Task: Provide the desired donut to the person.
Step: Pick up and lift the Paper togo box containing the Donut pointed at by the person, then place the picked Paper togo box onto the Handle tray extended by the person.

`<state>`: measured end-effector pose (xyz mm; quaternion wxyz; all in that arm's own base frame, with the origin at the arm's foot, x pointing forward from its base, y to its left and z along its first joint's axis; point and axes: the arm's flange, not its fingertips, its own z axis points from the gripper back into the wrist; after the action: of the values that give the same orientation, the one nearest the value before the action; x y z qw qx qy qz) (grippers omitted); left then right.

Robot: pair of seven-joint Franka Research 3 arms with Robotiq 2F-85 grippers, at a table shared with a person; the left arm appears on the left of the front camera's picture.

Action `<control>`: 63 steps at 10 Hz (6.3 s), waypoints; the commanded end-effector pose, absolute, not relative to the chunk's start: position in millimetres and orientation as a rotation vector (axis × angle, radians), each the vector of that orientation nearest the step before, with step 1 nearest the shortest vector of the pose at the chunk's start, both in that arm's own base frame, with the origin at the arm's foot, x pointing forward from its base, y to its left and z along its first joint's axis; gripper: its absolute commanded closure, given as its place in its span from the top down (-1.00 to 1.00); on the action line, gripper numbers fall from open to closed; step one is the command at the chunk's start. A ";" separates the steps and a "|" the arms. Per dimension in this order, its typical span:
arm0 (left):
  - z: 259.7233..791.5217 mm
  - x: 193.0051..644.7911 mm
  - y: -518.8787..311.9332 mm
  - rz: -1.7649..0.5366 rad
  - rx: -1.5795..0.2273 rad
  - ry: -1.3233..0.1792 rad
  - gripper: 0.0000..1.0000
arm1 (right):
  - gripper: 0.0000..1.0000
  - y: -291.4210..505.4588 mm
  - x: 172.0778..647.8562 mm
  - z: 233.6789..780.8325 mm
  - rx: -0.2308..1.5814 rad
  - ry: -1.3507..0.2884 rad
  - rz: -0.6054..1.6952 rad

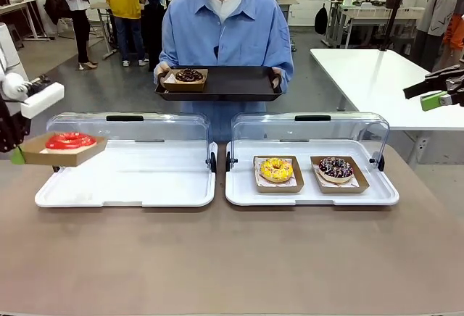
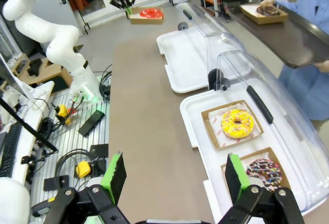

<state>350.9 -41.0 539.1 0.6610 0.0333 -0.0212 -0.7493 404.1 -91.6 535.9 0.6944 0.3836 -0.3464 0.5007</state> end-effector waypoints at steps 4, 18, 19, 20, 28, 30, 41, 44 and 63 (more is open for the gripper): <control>559.0 362.9 -60.6 -1.634 0.089 -0.097 -1.00 | 1.00 -91.2 404.3 536.5 0.866 -0.786 1.122; 567.2 351.3 -55.1 -1.660 0.112 -0.105 -1.00 | 1.00 -91.2 404.3 536.5 0.866 -0.786 1.122; 567.2 351.3 -55.1 -1.660 0.112 -0.105 -1.00 | 1.00 -91.2 404.3 536.5 0.866 -0.786 1.122; 567.2 351.3 -55.1 -1.660 0.112 -0.105 -1.00 | 1.00 -91.2 404.3 536.5 0.866 -0.786 1.122; 640.0 318.6 -95.5 -1.692 0.230 -0.105 -0.97 | 1.00 -91.2 404.3 536.5 0.866 -0.786 1.122; 656.5 321.0 -137.9 -1.711 0.211 -0.086 -0.97 | 1.00 -91.2 404.3 536.5 0.866 -0.786 1.122; 643.1 401.9 -357.0 -1.663 0.122 -0.256 -0.97 | 1.00 -91.2 404.3 536.5 0.866 -0.786 1.122; 622.0 445.9 -371.4 -1.650 0.107 -0.266 -0.97 | 1.00 -91.2 404.3 536.5 0.866 -0.786 1.122; 567.1 543.0 -366.8 -1.705 0.113 -0.244 1.00 | 1.00 -91.2 404.3 536.5 0.866 -0.786 1.122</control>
<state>544.3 -369.2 562.4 0.6537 0.0428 -0.1131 -0.7470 404.1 -91.2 536.3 0.6942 0.3834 -0.3462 0.5013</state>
